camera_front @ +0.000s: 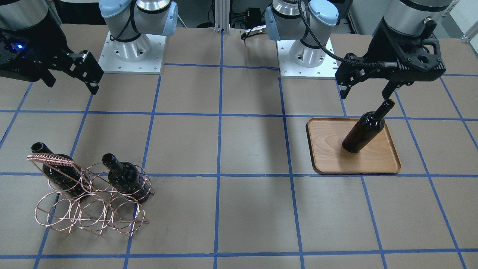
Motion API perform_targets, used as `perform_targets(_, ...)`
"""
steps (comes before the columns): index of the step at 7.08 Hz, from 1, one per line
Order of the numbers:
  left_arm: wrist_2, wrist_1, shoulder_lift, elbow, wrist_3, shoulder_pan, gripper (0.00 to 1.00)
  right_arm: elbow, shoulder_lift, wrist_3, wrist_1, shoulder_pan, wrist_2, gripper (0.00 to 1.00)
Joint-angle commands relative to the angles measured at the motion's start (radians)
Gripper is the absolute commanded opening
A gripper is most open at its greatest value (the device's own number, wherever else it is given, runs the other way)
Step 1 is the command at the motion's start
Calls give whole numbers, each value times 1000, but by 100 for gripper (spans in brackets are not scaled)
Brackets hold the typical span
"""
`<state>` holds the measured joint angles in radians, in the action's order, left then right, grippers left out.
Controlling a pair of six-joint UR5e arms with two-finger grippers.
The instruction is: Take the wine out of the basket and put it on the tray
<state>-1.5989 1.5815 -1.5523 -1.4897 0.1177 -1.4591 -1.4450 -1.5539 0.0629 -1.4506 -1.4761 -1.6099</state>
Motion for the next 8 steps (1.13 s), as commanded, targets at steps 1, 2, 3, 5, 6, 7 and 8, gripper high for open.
perform_targets(1, 13, 3, 3, 0, -18, -9, 100, 0, 0, 0, -2, -1, 1, 100)
perform_targets(2, 8, 5, 6, -3, -18, -9, 100, 0, 0, 0, -1, -1, -1, 100)
perform_targets(3, 14, 5, 14, -4, -21, -9, 100, 0, 0, 0, 3, -1, -1, 100)
perform_targets(5, 16, 5, 17, -4, -21, -9, 100, 0, 0, 0, 3, -1, -2, 100)
perform_targets(6, 13, 6, 20, -4, -21, -9, 100, -2, 0, 0, 6, -1, -2, 100)
perform_targets(7, 8, 6, 18, -4, -21, -9, 100, -2, 0, 0, 6, -1, -1, 100)
perform_targets(8, 8, 6, 18, -6, -21, -9, 100, -2, 0, 0, 6, 0, -1, 100)
